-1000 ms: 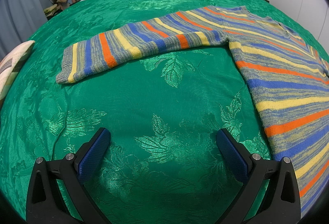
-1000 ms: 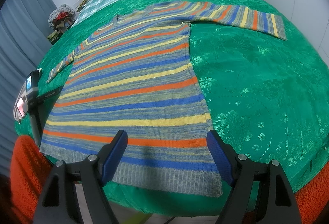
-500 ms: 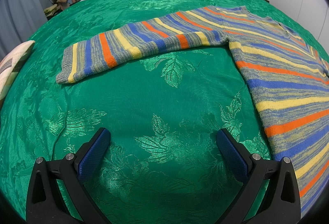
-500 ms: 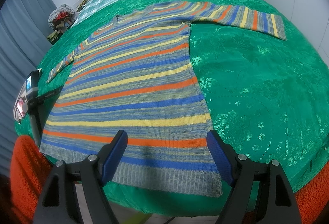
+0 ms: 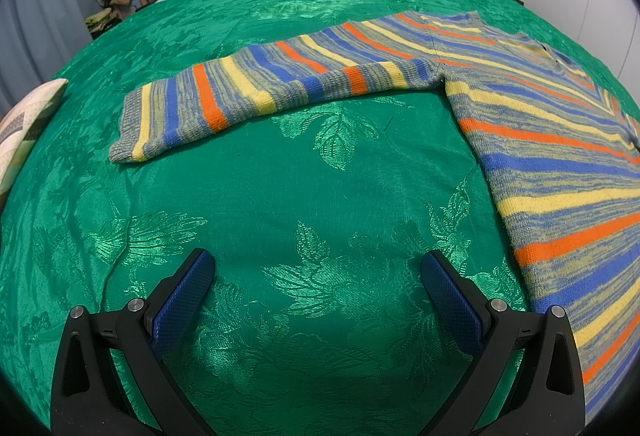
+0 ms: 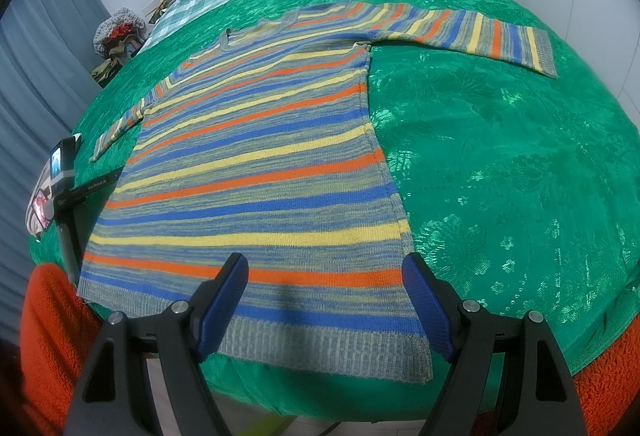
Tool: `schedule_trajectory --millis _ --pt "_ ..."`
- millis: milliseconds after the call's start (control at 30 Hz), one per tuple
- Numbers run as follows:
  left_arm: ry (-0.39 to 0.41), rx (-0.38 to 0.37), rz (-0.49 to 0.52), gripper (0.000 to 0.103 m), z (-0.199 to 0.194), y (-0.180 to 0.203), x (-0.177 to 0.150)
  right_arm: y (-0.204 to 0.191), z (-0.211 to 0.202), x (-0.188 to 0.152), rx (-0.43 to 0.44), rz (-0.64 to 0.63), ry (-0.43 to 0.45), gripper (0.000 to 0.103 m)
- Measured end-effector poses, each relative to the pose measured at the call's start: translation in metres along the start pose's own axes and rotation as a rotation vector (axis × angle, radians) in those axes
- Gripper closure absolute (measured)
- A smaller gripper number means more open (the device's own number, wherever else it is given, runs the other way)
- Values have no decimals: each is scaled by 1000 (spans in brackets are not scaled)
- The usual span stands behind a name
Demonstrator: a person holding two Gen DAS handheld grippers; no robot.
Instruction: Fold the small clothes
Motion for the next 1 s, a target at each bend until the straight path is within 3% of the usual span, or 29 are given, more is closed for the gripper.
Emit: schedule_trajectory --millis 1000 --pt "0 0 -1 0 0 0 0 3 0 0 12 21 -2 24"
Point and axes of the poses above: each gripper's, at about its wrist camera, not at the fingertips, and z roughly the way its jaws point, y to its right, x to its top, the point moved 2 cm from there along z, roughly the way its jaws point, and after that the axes turned 9 degrees about -y, right-handed, at the moved point
